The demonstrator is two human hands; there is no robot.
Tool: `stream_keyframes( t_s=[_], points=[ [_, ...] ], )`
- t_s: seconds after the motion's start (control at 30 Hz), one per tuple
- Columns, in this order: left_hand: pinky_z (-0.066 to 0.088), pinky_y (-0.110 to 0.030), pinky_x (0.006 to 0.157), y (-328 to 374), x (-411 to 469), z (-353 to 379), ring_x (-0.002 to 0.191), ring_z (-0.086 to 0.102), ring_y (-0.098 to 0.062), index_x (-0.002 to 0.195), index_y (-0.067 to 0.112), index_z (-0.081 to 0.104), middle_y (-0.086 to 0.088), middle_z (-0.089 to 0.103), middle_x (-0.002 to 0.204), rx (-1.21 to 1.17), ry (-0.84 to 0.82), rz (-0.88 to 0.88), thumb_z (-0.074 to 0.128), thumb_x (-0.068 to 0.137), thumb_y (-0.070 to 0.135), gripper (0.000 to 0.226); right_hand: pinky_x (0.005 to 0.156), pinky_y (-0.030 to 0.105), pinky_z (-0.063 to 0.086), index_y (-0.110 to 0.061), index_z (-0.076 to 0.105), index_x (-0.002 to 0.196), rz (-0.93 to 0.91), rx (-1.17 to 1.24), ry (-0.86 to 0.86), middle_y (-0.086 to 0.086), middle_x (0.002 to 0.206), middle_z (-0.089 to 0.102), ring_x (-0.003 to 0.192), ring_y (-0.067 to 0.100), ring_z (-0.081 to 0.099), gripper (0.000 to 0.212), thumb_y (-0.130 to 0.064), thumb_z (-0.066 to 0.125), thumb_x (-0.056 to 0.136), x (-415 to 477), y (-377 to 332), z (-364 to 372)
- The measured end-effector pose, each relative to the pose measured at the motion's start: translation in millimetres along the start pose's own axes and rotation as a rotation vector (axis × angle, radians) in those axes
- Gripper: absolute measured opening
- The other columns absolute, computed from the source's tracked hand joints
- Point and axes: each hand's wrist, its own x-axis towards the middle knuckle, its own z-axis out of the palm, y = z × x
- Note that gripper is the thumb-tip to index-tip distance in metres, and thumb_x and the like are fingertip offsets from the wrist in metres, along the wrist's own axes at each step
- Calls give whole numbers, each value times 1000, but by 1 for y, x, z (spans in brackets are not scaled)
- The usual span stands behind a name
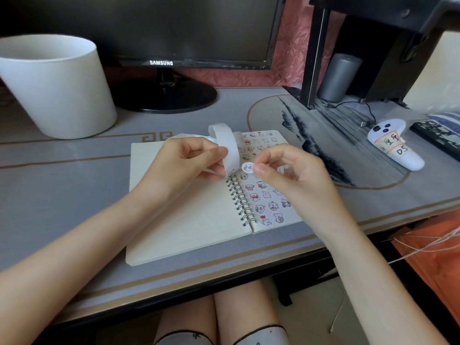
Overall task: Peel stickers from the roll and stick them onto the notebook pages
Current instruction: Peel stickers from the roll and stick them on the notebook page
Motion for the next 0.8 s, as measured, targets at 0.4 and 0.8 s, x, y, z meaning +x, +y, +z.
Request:
stream_keyframes(
  t_s=[0.4,0.8],
  points=[
    [57,-22,65,-1,1,0,59,65,-12,71,4,66,0,66,58,2,-5,-3,61,88,9,19,64,12,43,-9,71,74,345,-45,-120,5,74,70,69,12,55,7,-10,77,72,-22,10,-50],
    [58,-24,69,0,0,0,59,65,-11,71,6,66,1,67,58,17,-9,-2,60,89,9,19,71,20,46,-14,72,73,385,-121,-189,-1,72,69,68,8,56,7,-15,79,72,-24,12,-52]
  ],
)
